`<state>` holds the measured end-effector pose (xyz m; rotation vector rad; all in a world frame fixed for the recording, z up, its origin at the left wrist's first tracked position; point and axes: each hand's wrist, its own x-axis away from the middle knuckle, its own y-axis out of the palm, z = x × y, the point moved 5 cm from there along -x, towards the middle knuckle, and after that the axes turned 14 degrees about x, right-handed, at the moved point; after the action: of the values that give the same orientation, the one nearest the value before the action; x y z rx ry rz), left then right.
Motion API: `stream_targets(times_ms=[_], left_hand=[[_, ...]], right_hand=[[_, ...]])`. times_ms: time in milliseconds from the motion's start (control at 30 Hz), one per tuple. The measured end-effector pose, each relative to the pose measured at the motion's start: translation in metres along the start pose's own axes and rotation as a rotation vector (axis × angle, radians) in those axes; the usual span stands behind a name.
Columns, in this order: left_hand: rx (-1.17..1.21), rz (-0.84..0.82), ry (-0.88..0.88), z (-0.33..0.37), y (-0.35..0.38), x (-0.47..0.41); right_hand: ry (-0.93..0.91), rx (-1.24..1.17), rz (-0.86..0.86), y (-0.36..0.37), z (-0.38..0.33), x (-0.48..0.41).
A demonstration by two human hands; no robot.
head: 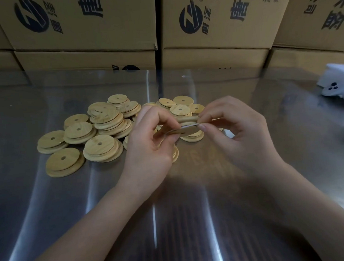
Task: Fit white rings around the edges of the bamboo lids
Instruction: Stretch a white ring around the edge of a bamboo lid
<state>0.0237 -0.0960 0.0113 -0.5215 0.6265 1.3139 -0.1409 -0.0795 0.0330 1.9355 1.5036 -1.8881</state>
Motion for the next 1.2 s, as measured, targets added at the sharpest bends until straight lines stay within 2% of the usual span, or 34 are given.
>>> stream_targets(times_ms=[133,300,500,833,1200], left_hand=[[0.021,-0.022,-0.047,-0.002,0.000,0.000],[0.171,-0.015,-0.161,-0.004,0.000,-0.002],[0.255,-0.010,-0.257,-0.011,0.001,0.000],[0.232,-0.064,-0.225,-0.017,0.003,0.001],[0.365,-0.061,-0.200,-0.016,0.005,0.000]], right_hand=[[0.118,-0.094,-0.050,0.003,0.008,-0.001],[0.249,-0.279,-0.103,0.005,0.016,-0.001],[0.326,-0.359,-0.178,0.011,0.022,0.001],[0.113,-0.113,-0.159,0.010,0.009,-0.001],[0.048,-0.141,-0.104,0.003,0.003,-0.002]])
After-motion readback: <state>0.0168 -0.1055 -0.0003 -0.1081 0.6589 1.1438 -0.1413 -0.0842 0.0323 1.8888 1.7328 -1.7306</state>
